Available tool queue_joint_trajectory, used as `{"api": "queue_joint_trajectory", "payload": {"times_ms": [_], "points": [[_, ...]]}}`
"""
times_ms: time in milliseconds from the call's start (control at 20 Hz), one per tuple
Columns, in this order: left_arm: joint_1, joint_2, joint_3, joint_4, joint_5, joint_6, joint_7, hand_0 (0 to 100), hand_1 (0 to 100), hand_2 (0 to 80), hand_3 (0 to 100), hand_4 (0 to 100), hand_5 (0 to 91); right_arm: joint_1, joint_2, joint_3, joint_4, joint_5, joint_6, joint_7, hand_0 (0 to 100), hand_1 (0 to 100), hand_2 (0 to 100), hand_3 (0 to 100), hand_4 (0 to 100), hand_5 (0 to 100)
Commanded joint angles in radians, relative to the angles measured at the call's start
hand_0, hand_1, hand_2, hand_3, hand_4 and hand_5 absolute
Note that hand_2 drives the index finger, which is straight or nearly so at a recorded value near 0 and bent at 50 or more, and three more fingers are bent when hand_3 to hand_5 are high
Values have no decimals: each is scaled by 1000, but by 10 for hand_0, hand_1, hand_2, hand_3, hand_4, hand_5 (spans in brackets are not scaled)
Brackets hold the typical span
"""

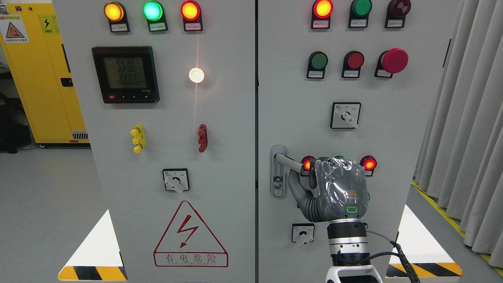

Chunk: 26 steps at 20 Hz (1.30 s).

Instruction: Release door handle

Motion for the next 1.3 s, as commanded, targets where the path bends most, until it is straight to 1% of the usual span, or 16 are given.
{"api": "queue_joint_trajectory", "payload": {"times_ms": [0,802,1102,1253], "points": [[0,0,0,0,0,-4,0,120,556,0,0,0,0,-5,-1,-3,1,0,0,1,571,396,931,1000,1000,1000],[0,0,0,0,0,-4,0,120,556,0,0,0,0,-5,-1,-6,-1,-2,-2,4,579,391,930,1000,1000,1000],[0,0,0,0,0,-6,0,120,556,0,0,0,0,9,0,-9,-4,-2,0,-8,582,390,928,1000,1000,1000],[0,0,0,0,0,-6,0,120,556,0,0,0,0,44,-1,-9,-25,-3,-7,-31,584,389,926,1000,1000,1000]]}}
